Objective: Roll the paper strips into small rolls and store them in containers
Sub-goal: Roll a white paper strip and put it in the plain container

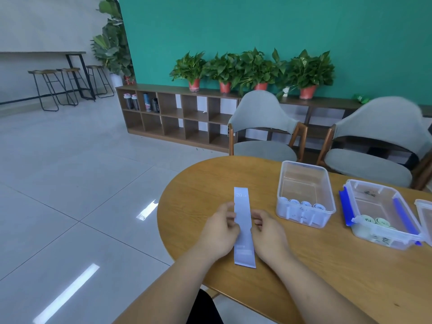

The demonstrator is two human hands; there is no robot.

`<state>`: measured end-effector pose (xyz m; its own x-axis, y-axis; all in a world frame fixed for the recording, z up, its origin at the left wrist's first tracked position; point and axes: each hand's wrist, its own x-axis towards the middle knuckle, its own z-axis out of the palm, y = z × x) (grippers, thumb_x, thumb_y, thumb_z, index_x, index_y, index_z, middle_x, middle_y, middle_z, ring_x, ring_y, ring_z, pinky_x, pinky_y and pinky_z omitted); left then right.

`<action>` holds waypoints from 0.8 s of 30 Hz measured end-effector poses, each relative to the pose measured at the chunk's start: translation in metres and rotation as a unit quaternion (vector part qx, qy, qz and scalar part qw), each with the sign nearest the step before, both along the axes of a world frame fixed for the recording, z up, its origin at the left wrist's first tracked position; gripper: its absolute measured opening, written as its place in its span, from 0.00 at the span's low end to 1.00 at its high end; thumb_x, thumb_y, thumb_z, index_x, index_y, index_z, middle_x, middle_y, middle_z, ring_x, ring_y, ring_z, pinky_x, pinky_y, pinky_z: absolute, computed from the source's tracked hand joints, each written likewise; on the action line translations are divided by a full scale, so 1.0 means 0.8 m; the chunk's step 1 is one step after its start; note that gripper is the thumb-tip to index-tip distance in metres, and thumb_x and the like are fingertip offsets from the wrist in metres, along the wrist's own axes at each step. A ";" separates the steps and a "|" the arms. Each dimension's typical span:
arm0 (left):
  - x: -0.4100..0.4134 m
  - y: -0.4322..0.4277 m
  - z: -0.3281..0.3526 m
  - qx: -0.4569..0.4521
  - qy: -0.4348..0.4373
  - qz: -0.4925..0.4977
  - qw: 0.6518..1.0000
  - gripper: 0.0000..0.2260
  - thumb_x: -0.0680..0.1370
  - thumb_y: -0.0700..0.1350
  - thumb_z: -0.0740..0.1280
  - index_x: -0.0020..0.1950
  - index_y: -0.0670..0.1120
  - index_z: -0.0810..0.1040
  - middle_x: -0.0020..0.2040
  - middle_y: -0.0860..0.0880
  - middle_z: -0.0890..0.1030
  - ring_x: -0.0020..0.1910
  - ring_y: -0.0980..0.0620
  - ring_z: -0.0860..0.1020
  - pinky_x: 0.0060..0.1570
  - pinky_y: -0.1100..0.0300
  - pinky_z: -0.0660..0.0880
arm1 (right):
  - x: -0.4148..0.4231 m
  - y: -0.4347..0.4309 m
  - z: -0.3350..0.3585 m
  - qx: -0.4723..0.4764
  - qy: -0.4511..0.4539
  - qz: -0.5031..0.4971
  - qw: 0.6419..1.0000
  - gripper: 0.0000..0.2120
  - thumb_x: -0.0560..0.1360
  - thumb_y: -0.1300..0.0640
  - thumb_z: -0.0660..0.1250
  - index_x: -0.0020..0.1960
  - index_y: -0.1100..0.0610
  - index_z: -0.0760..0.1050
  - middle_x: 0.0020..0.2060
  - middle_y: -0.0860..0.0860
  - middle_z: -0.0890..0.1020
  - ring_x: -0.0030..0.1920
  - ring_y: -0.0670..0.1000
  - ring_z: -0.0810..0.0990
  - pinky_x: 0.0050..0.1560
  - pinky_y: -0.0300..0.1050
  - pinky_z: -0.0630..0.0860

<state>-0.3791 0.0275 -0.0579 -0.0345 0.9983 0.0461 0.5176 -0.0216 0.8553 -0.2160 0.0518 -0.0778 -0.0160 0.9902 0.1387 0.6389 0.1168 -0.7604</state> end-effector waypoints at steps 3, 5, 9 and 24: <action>-0.007 -0.034 -0.015 0.055 0.055 -0.066 0.995 0.20 0.76 0.47 0.70 0.68 0.59 0.75 0.59 0.61 0.79 0.57 0.61 0.79 0.59 0.61 0.76 | 0.023 -0.030 -0.009 0.046 -0.036 0.018 0.998 0.18 0.76 0.63 0.66 0.63 0.50 0.82 0.57 0.44 0.84 0.58 0.45 0.80 0.56 0.35 0.72; -0.012 -0.051 -0.023 0.092 0.136 -0.113 0.980 0.16 0.76 0.52 0.71 0.63 0.59 0.78 0.59 0.64 0.78 0.62 0.62 0.75 0.63 0.65 0.72 | 0.036 -0.044 -0.019 0.077 -0.070 0.040 0.994 0.15 0.76 0.61 0.68 0.59 0.48 0.83 0.54 0.40 0.83 0.57 0.45 0.79 0.55 0.36 0.71; -0.015 -0.068 -0.032 0.165 0.165 -0.137 0.963 0.12 0.73 0.54 0.74 0.56 0.56 0.84 0.58 0.64 0.80 0.63 0.60 0.75 0.64 0.64 0.71 | 0.053 -0.059 -0.034 0.125 -0.091 0.106 0.982 0.11 0.77 0.55 0.72 0.58 0.46 0.84 0.56 0.35 0.81 0.60 0.41 0.76 0.61 0.35 0.72; -0.003 -0.061 -0.050 0.240 0.125 -0.064 0.961 0.05 0.75 0.48 0.77 0.49 0.53 0.86 0.50 0.61 0.83 0.56 0.61 0.77 0.58 0.64 0.74 | 0.058 -0.070 -0.039 0.196 -0.084 0.132 0.968 0.07 0.72 0.50 0.77 0.50 0.45 0.85 0.52 0.33 0.82 0.58 0.40 0.77 0.59 0.38 0.75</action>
<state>-0.3815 -0.0210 -0.0979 0.1595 0.8557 0.4922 0.6721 -0.4593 0.5808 -0.1694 -0.0044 -0.1088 -0.3167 0.8205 0.4759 0.6581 0.5514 -0.5127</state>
